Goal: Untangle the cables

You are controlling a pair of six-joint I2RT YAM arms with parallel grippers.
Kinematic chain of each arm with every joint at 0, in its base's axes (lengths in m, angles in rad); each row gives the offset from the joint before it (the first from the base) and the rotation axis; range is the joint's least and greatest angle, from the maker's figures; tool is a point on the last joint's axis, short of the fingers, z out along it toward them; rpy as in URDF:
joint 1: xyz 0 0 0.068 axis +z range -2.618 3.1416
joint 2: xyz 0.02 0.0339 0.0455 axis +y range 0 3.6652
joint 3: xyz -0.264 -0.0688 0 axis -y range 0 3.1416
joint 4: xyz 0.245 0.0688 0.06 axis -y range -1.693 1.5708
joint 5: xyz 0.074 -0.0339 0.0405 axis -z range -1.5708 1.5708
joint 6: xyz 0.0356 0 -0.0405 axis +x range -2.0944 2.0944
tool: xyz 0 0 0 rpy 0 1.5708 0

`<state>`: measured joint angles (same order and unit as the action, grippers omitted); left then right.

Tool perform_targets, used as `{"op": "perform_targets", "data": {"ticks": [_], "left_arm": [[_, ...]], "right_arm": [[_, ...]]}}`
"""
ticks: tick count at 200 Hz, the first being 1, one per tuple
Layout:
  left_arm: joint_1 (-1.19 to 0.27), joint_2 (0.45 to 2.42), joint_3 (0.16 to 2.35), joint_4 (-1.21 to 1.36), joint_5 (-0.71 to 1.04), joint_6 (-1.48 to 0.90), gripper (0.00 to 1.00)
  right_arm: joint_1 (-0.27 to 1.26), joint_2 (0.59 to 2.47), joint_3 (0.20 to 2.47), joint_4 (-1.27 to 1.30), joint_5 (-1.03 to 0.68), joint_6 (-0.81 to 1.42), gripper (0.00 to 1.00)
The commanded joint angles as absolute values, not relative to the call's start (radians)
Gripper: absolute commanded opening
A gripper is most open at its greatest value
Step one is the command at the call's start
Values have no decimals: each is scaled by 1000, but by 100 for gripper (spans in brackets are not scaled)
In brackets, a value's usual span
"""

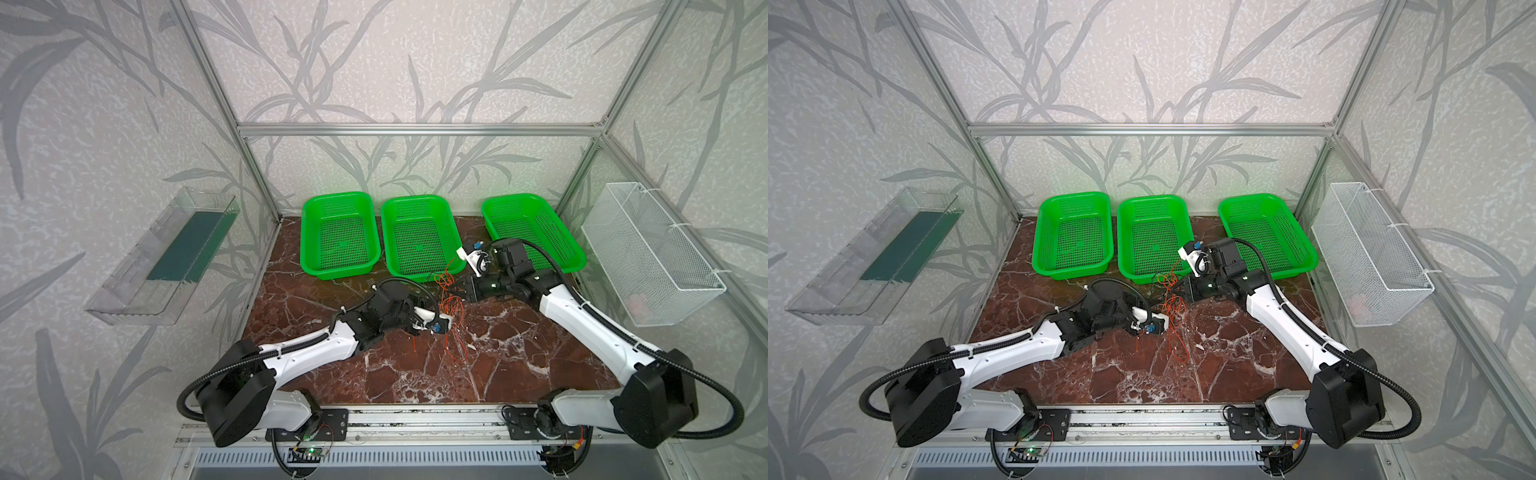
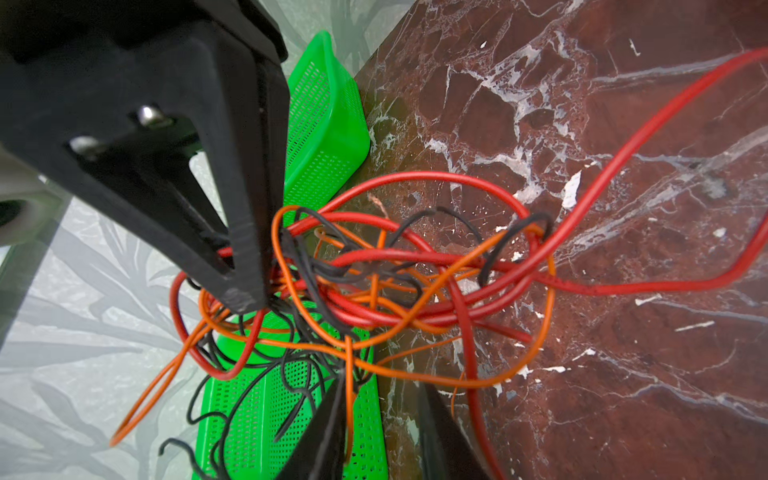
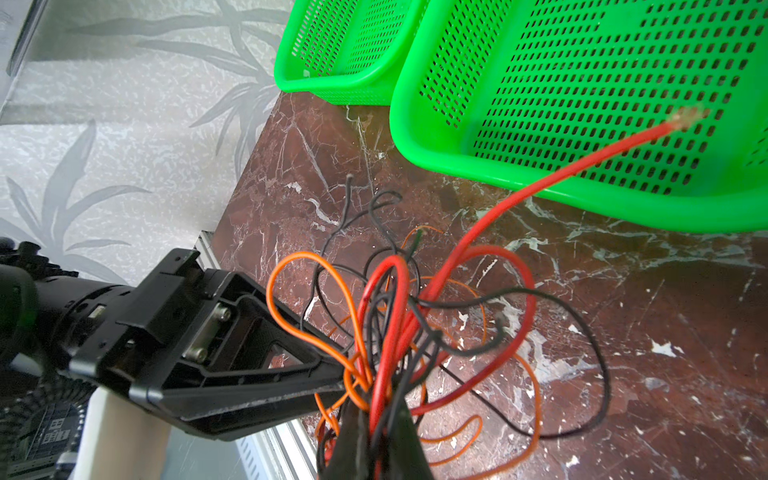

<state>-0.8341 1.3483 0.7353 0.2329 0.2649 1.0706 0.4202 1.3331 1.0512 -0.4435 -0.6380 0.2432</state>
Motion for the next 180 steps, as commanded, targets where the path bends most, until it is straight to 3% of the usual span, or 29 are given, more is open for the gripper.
{"op": "perform_targets", "data": {"ticks": [1, 25, 81, 180], "left_arm": [[-845, 1359, 770, 267, 269, 1087, 19], [-853, 1361, 771, 275, 271, 1074, 0], [-859, 1247, 715, 207, 302, 966, 0], [-856, 997, 558, 74, 161, 825, 0]], "right_arm": [[425, 1333, 1070, -448, -668, 256, 5], [422, 1340, 1064, -442, -658, 264, 5], [315, 1300, 984, -364, -577, 362, 6], [170, 1193, 829, -204, -468, 372, 5]]}}
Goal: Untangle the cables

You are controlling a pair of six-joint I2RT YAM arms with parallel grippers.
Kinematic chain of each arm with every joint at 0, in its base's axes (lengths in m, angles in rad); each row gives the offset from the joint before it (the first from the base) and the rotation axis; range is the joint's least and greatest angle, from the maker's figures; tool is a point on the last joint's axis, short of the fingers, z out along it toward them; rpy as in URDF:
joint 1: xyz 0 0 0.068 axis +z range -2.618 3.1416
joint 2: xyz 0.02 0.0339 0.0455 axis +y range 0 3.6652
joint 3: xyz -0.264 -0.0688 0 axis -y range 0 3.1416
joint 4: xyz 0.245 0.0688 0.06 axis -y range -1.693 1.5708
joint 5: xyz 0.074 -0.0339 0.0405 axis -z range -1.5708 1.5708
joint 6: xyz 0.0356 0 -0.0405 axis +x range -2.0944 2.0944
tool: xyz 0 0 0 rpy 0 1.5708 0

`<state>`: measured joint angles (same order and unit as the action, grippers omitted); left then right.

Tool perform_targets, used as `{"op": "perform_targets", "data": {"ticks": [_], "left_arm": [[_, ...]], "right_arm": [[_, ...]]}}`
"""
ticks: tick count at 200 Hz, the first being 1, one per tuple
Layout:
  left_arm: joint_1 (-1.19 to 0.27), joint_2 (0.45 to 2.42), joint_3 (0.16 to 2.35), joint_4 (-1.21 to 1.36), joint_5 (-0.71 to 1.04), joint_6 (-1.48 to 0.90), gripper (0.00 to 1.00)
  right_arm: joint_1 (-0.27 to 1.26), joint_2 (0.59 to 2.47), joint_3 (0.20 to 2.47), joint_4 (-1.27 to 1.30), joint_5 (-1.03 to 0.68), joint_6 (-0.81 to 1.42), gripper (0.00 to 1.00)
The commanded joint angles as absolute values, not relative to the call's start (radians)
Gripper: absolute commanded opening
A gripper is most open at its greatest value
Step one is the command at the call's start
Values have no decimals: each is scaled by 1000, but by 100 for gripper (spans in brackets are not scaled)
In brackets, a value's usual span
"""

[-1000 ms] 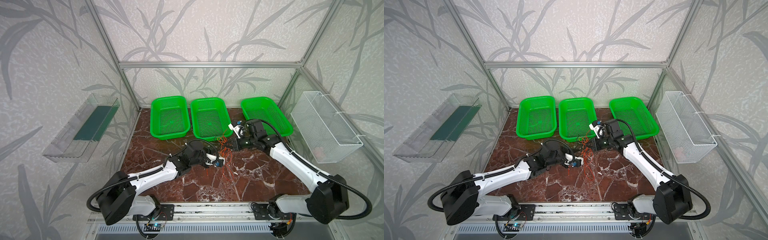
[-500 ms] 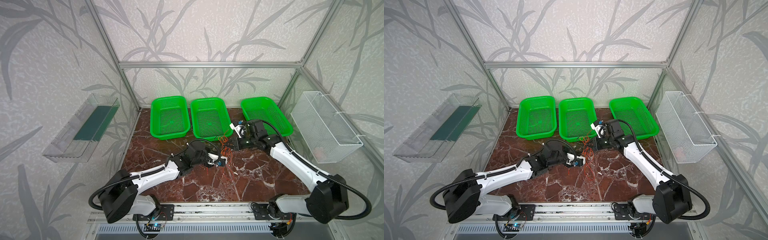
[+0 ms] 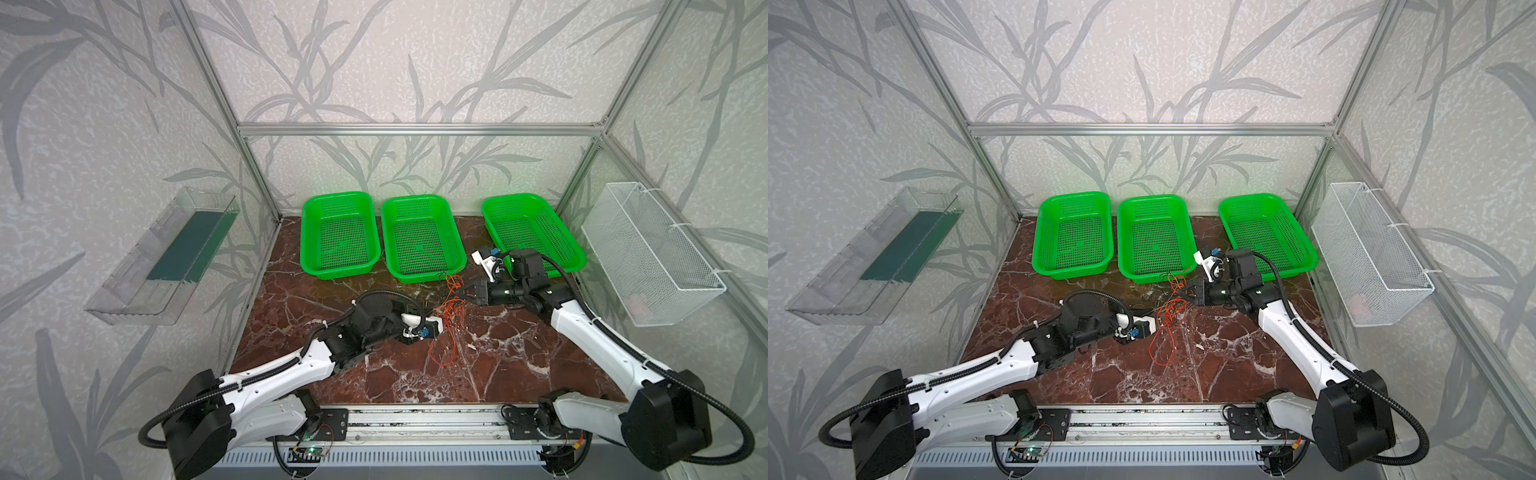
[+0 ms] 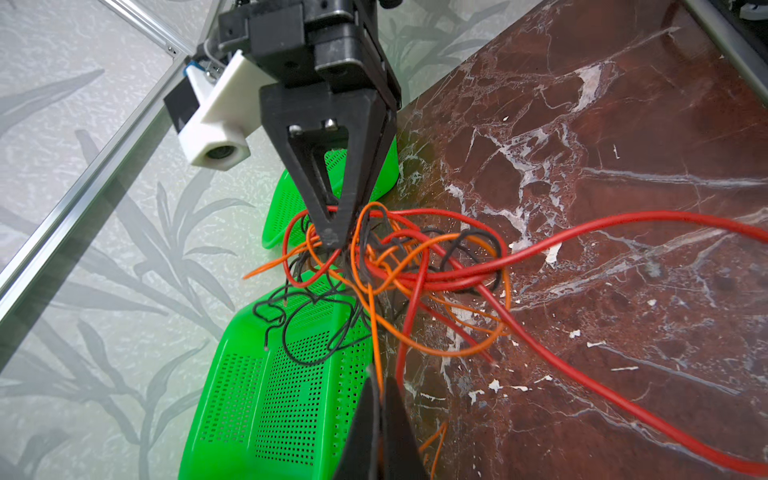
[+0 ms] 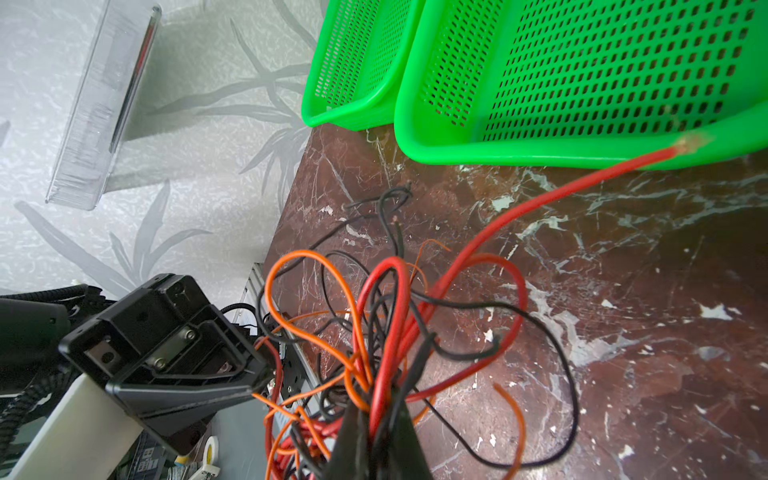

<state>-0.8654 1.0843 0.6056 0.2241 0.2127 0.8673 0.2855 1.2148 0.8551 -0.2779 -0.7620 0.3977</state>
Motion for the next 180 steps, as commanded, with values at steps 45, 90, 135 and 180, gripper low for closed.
{"op": "perform_targets", "data": {"ticks": [45, 90, 135, 180], "left_arm": [[-852, 955, 516, 34, 120, 785, 0], [-847, 1037, 502, 67, 138, 744, 0], [-835, 1061, 526, 25, 91, 672, 18], [-782, 1026, 582, 28, 141, 512, 55]], "right_arm": [[167, 1192, 827, -204, -476, 335, 7], [252, 1295, 807, -175, -485, 318, 13], [322, 1382, 806, -81, -483, 313, 11], [348, 1370, 799, -5, -524, 282, 6]]}}
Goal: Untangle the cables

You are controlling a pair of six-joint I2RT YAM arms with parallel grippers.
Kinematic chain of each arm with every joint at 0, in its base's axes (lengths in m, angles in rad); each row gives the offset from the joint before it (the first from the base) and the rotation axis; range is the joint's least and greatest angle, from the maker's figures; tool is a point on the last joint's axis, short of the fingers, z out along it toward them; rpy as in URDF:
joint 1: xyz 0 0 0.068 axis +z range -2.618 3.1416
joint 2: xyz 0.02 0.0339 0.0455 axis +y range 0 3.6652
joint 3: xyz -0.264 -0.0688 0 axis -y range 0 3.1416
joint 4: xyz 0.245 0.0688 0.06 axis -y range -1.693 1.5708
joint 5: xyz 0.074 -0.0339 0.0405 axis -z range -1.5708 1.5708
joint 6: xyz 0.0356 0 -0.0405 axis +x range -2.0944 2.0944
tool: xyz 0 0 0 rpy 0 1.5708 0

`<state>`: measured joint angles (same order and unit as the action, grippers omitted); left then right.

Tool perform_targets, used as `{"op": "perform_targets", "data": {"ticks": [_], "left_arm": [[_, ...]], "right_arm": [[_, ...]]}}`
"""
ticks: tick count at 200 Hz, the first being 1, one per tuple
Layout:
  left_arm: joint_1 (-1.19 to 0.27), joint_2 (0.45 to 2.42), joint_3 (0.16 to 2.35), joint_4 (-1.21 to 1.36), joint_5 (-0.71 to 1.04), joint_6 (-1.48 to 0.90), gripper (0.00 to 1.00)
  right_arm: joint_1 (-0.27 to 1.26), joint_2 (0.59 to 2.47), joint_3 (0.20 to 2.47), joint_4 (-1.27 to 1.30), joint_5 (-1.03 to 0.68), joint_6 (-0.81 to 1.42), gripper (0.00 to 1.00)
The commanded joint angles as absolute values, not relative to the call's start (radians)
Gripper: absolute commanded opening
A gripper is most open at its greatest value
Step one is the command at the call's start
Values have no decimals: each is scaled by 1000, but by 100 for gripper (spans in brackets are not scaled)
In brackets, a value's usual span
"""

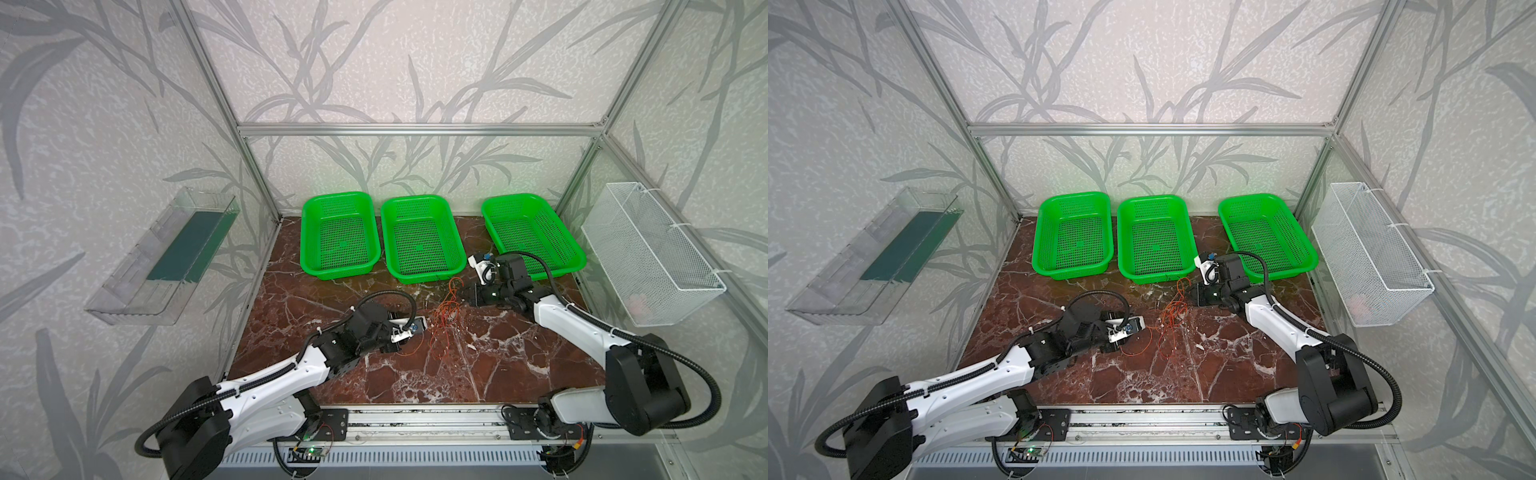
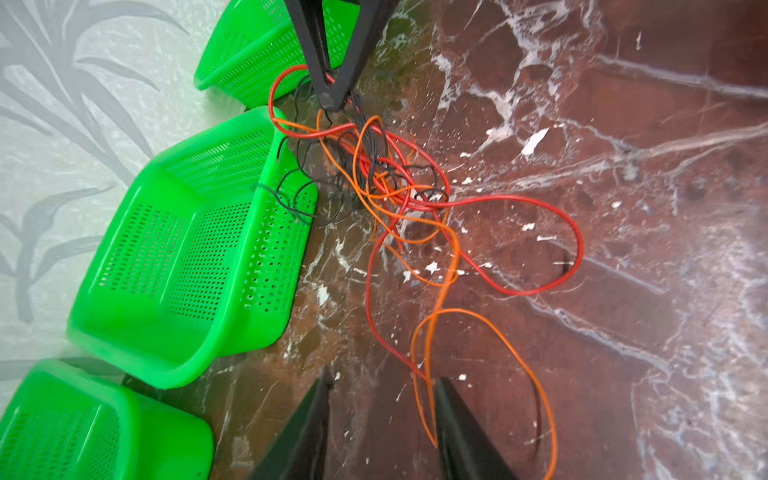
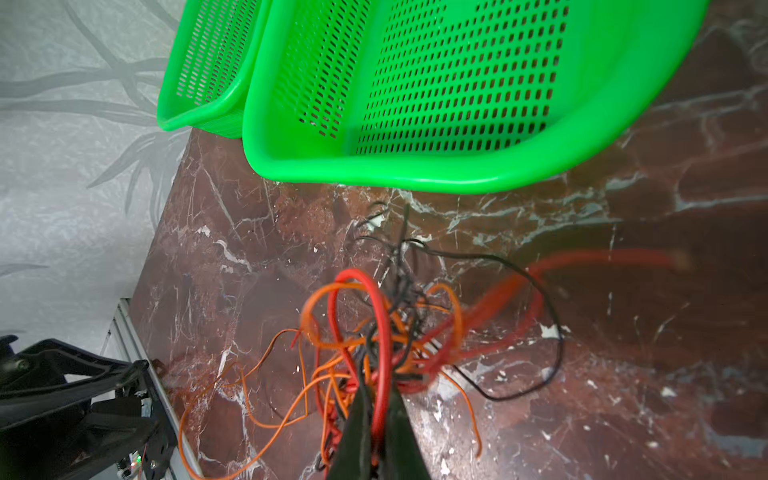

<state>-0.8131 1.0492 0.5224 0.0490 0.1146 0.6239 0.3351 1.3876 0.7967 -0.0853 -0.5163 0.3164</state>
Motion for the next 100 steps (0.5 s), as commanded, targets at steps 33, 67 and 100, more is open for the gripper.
{"op": "perform_targets", "data": {"ticks": [33, 67, 100], "left_arm": [[-749, 1079, 667, 29, 193, 372, 61], [-718, 1163, 759, 64, 201, 287, 61], [-705, 1244, 794, 128, 264, 282, 61]], "right_arm": [[356, 1334, 766, 78, -579, 270, 4], [368, 1295, 751, 118, -645, 212, 2], [382, 1253, 726, 179, -706, 147, 0]]}}
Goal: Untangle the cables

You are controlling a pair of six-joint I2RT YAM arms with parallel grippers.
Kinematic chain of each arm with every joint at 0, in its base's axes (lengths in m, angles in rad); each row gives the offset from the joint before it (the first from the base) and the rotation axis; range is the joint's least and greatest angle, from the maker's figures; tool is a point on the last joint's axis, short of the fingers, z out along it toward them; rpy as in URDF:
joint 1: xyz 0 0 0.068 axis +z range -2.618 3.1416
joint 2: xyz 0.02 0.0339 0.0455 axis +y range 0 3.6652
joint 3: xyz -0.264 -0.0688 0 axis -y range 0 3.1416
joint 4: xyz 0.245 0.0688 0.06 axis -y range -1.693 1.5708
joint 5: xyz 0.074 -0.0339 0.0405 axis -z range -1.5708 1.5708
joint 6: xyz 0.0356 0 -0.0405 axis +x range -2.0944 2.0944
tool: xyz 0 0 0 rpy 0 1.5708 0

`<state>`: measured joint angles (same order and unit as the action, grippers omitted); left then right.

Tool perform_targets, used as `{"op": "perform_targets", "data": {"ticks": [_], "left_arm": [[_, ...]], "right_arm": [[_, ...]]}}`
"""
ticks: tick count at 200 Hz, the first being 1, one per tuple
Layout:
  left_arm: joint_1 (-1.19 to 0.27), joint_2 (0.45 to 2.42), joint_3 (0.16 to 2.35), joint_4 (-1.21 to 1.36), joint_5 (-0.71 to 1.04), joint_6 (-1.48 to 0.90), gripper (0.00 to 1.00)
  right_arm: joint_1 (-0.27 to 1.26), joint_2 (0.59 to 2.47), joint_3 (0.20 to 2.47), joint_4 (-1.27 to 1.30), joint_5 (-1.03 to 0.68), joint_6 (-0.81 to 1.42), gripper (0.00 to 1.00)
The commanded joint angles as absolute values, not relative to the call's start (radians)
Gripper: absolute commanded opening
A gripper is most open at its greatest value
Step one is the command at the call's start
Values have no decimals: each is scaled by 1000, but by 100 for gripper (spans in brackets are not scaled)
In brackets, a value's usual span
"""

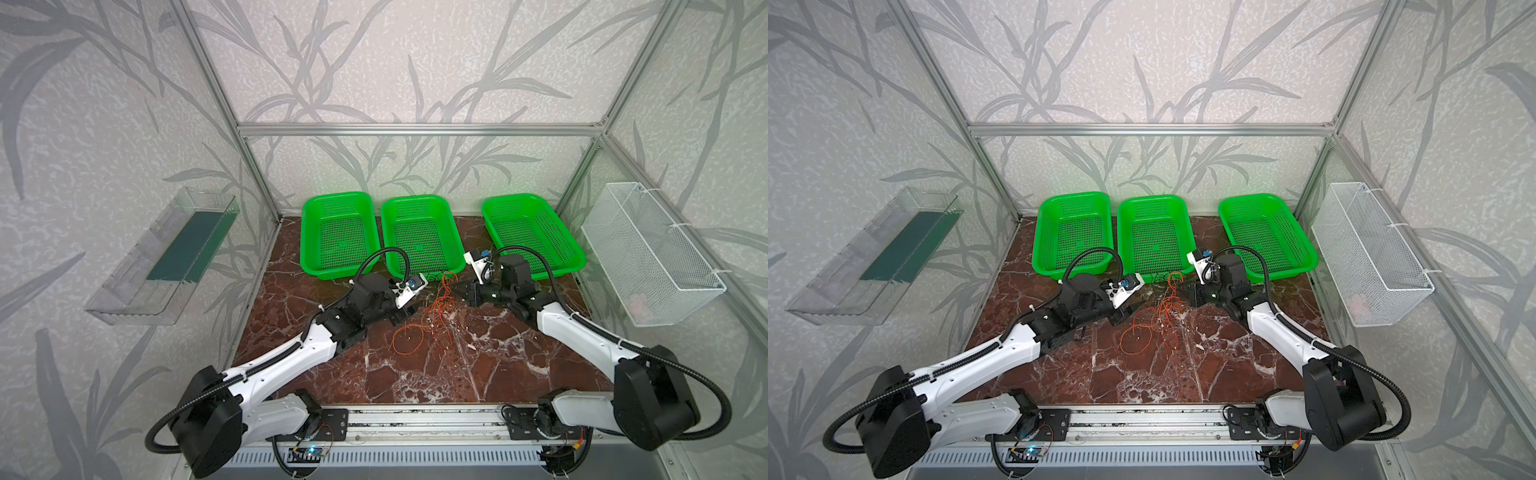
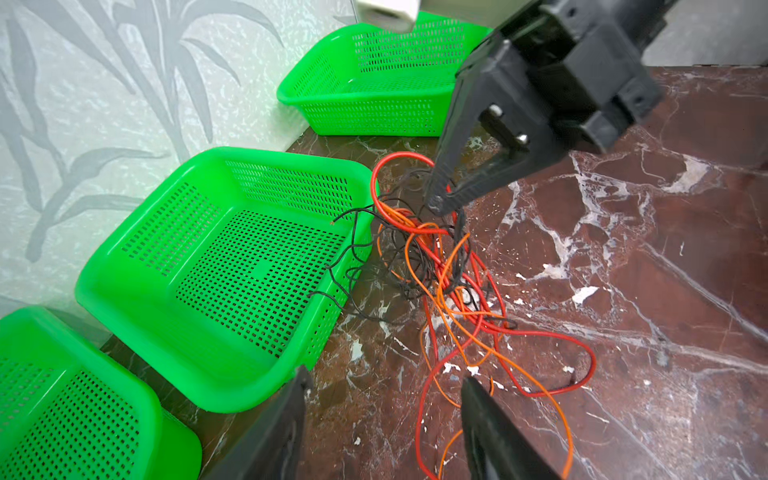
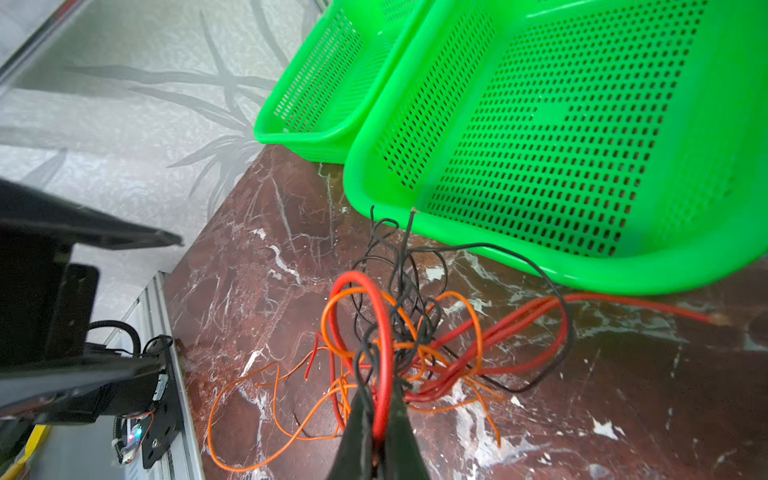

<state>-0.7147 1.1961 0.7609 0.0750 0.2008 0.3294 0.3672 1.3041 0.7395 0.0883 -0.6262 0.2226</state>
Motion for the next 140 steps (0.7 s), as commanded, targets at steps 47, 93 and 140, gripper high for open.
{"op": "perform_targets", "data": {"ticks": [47, 93, 140], "left_arm": [[-691, 1323, 800, 220, 205, 265, 62], [-684, 1302, 802, 201, 229, 327, 59], [-678, 1269, 777, 158, 283, 393, 50]], "right_arm": [[406, 1222, 718, 177, -751, 58, 0], [416, 1210, 720, 127, -763, -17, 0], [423, 1204, 723, 100, -776, -64, 0]]}}
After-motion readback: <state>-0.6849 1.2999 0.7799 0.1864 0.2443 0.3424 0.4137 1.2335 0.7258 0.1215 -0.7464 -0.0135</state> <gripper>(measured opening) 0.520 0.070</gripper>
